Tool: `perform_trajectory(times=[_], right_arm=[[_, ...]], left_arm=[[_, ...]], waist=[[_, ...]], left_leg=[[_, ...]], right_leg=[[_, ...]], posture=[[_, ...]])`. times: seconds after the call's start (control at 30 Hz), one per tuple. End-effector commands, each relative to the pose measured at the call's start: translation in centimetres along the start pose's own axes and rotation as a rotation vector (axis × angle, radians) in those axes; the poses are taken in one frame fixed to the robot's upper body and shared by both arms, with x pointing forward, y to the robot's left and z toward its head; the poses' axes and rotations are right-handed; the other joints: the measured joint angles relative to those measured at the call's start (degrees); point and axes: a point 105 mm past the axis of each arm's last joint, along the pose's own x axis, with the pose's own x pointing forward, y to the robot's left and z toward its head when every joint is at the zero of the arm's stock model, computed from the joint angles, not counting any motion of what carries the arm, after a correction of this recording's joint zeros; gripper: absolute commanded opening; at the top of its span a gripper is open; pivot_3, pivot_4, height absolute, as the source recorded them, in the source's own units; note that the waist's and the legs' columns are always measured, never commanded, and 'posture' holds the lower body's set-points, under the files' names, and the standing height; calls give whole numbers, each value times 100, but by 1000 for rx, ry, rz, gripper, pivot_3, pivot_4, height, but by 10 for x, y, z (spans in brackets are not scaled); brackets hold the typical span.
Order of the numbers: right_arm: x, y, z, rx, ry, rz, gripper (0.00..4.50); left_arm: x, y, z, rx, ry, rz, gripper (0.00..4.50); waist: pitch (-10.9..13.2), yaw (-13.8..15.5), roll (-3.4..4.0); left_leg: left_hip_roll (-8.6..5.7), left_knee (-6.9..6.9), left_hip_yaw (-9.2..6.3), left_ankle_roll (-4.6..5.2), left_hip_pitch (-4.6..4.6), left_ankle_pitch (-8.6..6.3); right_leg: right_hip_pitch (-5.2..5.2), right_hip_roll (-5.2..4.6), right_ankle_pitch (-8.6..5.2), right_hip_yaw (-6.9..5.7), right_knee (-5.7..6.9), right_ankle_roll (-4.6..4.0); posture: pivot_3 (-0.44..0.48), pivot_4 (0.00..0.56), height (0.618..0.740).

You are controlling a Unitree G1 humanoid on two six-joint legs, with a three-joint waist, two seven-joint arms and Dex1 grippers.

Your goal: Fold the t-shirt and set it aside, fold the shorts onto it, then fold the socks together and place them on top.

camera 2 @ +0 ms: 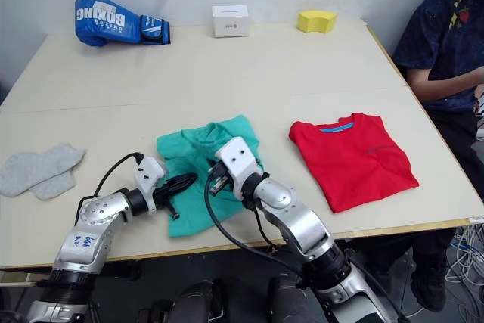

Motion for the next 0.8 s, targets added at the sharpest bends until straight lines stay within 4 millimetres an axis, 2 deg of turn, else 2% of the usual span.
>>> perform_trajectory(times=[0.03, 0.07, 0.1, 0.2, 0.37, 0.5, 0.63, 0.73, 0.77, 0.8], right_arm=[[5, 13, 11, -3, -50, 86, 29], [5, 15, 12, 13, -57, 115, 29], [5, 17, 11, 30, -56, 138, 327], [2, 24, 14, 102, -65, 272, 1280], [-19, 27, 38, 239, -154, 495, 3020], [-47, 4, 50, 298, -229, 476, 4446], [-57, -36, 45, 209, -222, 235, 4481], [-66, -55, 47, 174, -249, 127, 4481], [-68, -58, 48, 167, -254, 113, 4481], [-69, -60, 48, 154, -258, 100, 4481]], left_arm=[[-9, 8, -9, -25, 16, 47, 0], [-12, 11, -7, -27, 7, 63, 0], [-14, 14, -5, -32, -3, 80, 0], [-30, 24, 7, -109, -104, 137, 0], [-61, 34, 8, -142, -144, 180, 0], [-81, 39, 15, -123, -173, 184, 0], [-92, 49, 21, -97, -196, 226, 0], [-92, 50, 30, -67, -210, 217, 0], [-90, 49, 35, -55, -218, 206, 0], [-85, 47, 40, -44, -227, 188, 0]], waist=[[0, -6, 0], [0, -7, 0], [0, -13, 0], [0, -29, -1], [2, -1, -4], [5, 33, -9], [5, 26, -9], [5, 16, -8], [14, -16, 6], [16, -45, 10]], left_leg=[[0, 0, 0, 3, 0, -2], [0, 0, 0, 4, 0, -3], [0, 0, 0, 5, 0, -3], [2, -2, 0, 6, 0, -5], [1, -3, -3, 17, -3, -12], [-6, -1, -9, 40, -6, -30], [-15, -1, -8, 17, -7, -53], [-16, -8, -8, 13, -9, -54], [-24, -27, -30, 18, -11, -43], [-72, -57, -125, 49, -20, 2]], right_leg=[[0, 0, 0, 0, 1, 0], [0, 0, 0, 0, 1, 0], [0, 0, 0, 0, 1, 0], [-2, 0, 0, 0, 1, 0], [-3, -4, 0, -3, 0, -1], [0, -16, 0, -8, -5, -4], [2, -27, 3, -10, -19, -10], [4, -27, 4, -16, -23, -10], [18, -31, 4, -45, -45, -10], [81, -65, 6, -164, -82, -5]], posture=[[0, 150, 740], [0, 150, 740], [0, 150, 740], [0, 150, 740], [0, 150, 740], [0, 150, 740], [0, 150, 740], [0, 150, 740], [0, 150, 740], [0, 150, 740]])
